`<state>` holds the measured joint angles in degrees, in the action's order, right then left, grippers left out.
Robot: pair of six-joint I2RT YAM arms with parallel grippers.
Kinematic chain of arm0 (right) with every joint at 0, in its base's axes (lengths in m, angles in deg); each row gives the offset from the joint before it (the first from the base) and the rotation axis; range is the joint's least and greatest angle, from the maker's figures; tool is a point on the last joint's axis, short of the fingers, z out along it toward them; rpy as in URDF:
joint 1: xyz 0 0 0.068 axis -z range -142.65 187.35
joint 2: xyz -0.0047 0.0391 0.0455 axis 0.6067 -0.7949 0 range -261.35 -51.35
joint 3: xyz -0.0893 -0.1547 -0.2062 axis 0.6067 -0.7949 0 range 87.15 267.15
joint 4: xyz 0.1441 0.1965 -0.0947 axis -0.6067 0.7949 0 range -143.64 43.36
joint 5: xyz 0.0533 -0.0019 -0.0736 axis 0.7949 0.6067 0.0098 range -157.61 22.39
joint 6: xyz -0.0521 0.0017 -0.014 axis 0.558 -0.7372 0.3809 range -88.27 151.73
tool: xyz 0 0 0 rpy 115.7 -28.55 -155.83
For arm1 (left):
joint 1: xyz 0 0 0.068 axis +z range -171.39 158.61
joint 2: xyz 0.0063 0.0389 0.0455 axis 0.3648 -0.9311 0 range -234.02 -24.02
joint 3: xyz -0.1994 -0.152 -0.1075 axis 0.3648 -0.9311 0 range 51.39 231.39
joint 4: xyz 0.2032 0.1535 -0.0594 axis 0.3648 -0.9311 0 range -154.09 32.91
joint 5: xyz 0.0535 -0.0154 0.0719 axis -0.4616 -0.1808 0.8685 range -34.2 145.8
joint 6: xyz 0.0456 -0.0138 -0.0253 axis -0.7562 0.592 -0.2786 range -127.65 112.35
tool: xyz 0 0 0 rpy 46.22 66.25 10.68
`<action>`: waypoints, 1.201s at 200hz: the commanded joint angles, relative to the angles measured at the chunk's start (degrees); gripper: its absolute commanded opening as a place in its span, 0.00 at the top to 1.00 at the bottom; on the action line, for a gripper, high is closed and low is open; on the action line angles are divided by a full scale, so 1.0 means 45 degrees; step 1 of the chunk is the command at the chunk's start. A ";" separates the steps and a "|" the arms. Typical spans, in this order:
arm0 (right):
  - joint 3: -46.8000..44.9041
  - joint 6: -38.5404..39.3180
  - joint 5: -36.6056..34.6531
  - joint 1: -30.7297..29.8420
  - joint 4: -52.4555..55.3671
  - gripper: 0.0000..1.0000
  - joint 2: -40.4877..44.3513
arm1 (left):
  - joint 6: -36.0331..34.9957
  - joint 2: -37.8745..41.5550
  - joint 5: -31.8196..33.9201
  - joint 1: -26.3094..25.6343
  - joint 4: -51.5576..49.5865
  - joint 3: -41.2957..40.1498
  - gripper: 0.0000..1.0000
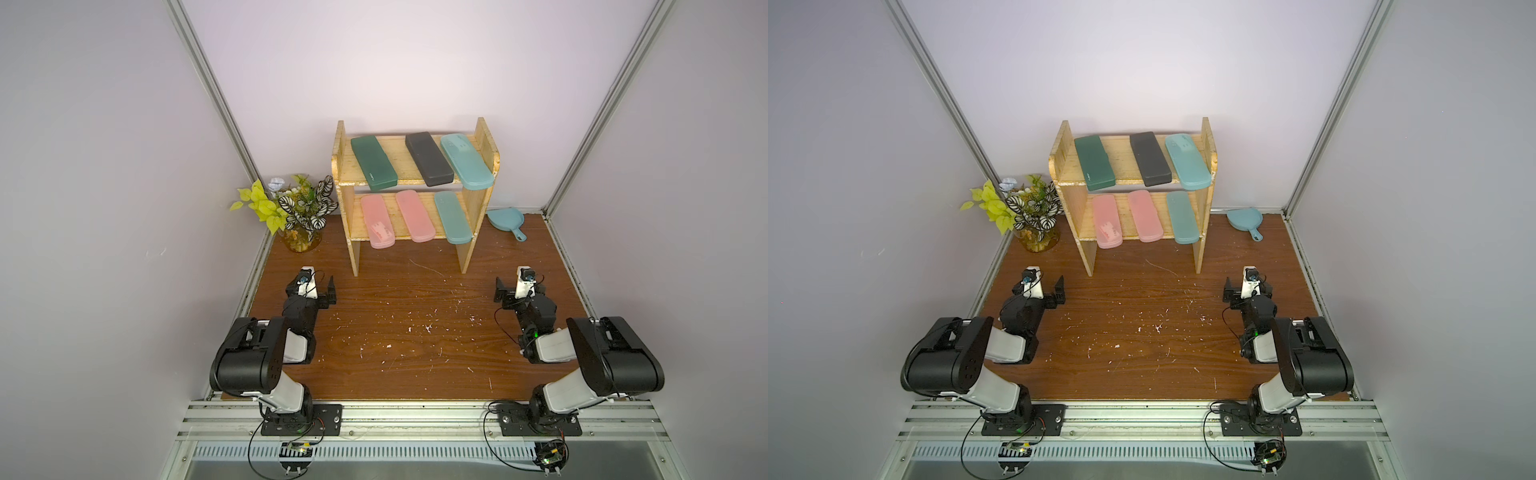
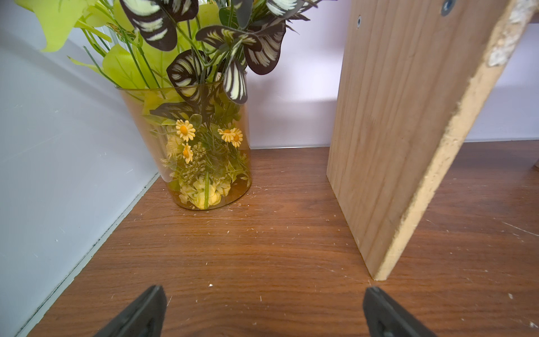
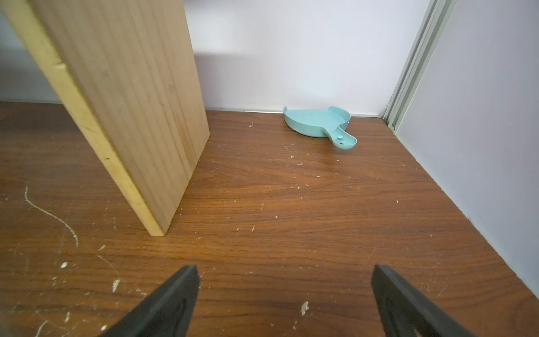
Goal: Remove the pencil cases from the shelf
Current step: Pick up the pencil case from the shelf.
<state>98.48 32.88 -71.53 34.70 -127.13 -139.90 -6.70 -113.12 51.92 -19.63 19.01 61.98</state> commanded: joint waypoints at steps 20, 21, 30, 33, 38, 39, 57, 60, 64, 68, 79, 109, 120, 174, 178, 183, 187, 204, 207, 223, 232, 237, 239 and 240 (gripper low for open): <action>0.0192 0.0077 0.0490 0.0024 -0.0428 0.02 0.0323 | -0.0008 0.0778 0.0282 -0.0098 0.0082 -0.0125 0.01; 0.0194 0.0077 0.0485 0.0024 -0.0388 0.02 0.0362 | -0.0012 0.0826 0.0309 -0.0098 0.0082 -0.0145 0.01; 0.0244 0.0033 0.0434 0.0024 0.0069 0.02 0.0763 | 0.0024 0.1364 0.0438 -0.0098 0.0029 -0.0370 0.01; 0.0280 -0.0004 0.0368 0.0014 0.0237 0.02 0.0922 | 0.0028 0.1568 0.0448 -0.0098 0.0024 -0.0457 0.00; 0.0365 -0.0052 0.0313 0.0038 0.0706 0.01 0.1207 | 0.0026 0.1902 0.0462 -0.0098 -0.0028 -0.0590 0.01; 0.0388 -0.0056 0.0290 0.0041 0.0795 0.01 0.1263 | 0.0015 0.1964 0.0457 -0.0098 -0.0051 -0.0612 0.01; 0.0912 -0.0319 0.0336 0.0063 0.2826 0.01 0.2310 | 0.0031 0.3534 0.0374 -0.0127 -0.0915 -0.0849 0.01; 0.0996 -0.0373 0.0331 0.0065 0.3137 0.01 0.2483 | 0.0097 0.3834 0.0374 -0.0119 -0.1209 -0.0839 0.01; 0.1136 -0.0509 0.0393 0.0063 0.3594 0.01 0.2687 | 0.0280 0.4263 0.0430 -0.0123 -0.1606 -0.0801 0.01; 0.1289 -0.0648 0.0474 0.0062 0.4084 0.01 0.2901 | 0.0526 0.4631 0.0512 -0.0118 -0.2035 -0.0765 0.01; 0.1725 -0.0904 0.0728 0.0062 0.5518 0.01 0.3497 | 0.1217 0.5761 0.0754 -0.0118 -0.3373 -0.0525 0.01; 0.2582 -0.1875 0.1237 0.0064 0.8864 0.01 0.5588 | 0.3328 0.8311 0.1284 -0.0118 -0.8726 0.1207 0.01; 0.2924 -0.2456 0.1281 0.0064 1.0240 0.01 0.6624 | 0.4360 0.8834 0.1678 -0.0118 -1.0900 0.2167 0.01; 0.5952 -0.5329 0.1434 0.0055 1.7323 0.01 0.9415 | 0.7732 0.9507 -0.1357 -0.0122 -1.6803 0.6356 0.01; 0.6261 -0.5427 0.1613 0.0055 1.7800 0.01 0.9391 | 0.7857 0.9502 -0.1758 -0.0123 -1.6901 0.6541 0.01; 0.6603 -0.5530 0.1928 0.0059 1.8296 0.01 0.9327 | 0.8000 0.9526 -0.2309 -0.0115 -1.6955 0.6721 0.01; 0.6833 -0.5568 0.2182 0.0050 1.8619 0.01 0.9271 | 0.8118 0.9508 -0.2697 -0.0113 -1.7037 0.6899 0.01; 0.7581 -0.5943 0.3327 0.0049 1.9532 0.01 0.8946 | 0.8808 0.9505 -0.3974 -0.0118 -1.7358 0.7582 0.01; 0.7743 -0.6088 0.3655 0.0063 1.9661 0.01 0.8872 | 0.8953 0.9507 -0.4154 -0.0118 -1.7388 0.7695 0.01; 0.8180 -0.6610 0.4824 0.0038 1.9840 0.01 0.8580 | 1.0051 0.9403 -0.4994 -0.0117 -1.7399 0.8329 0.01; 0.8335 -0.6942 0.5458 0.0033 1.9834 0.01 0.8438 | 1.0948 0.9291 -0.5382 -0.0141 -1.7121 0.8601 0.01; 0.8392 -0.7114 0.5882 0.0037 1.9738 0.01 0.8375 | 1.1502 0.9223 -0.5556 -0.0142 -1.6965 0.8720 0.01; 0.8398 -0.7185 0.5982 0.0027 1.9693 0.01 0.8357 | 1.1731 0.9187 -0.5611 -0.0153 -1.6880 0.8750 0.00; 0.8408 -0.7226 0.6044 0.0025 1.9683 0.01 0.8344 | 1.1824 0.9161 -0.5626 -0.0165 -1.6836 0.8765 0.01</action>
<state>133.94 6.23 -55.01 34.85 -43.05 -100.86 34.65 -71.09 35.16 -19.83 -56.22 97.93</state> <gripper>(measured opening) 0.992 0.994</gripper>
